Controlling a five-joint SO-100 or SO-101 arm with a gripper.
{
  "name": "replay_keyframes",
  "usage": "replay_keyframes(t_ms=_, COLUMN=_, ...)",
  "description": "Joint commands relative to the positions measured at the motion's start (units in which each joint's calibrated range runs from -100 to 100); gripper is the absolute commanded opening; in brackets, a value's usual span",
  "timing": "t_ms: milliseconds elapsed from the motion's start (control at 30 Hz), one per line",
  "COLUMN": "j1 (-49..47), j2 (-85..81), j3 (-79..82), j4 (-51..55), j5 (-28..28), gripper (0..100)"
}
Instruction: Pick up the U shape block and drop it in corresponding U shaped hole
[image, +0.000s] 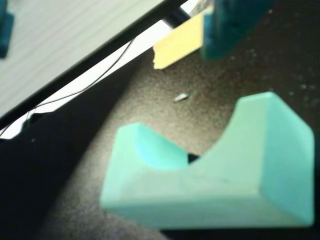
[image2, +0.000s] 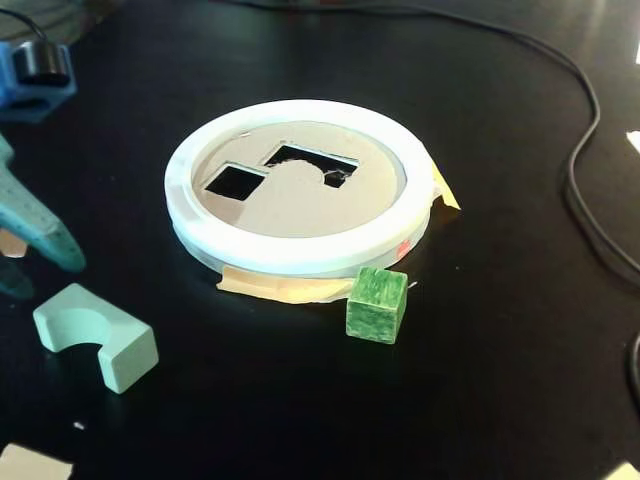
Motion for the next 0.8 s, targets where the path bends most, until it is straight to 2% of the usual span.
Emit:
replay_keyframes(t_ms=0, j1=-0.6, j2=-0.2, j3=2.9, j4=0.8, j5=0.1, gripper=63)
replay_keyframes(t_ms=767, j1=0.8, j2=-0.2, j3=2.9, j4=0.8, j5=0.1, gripper=63)
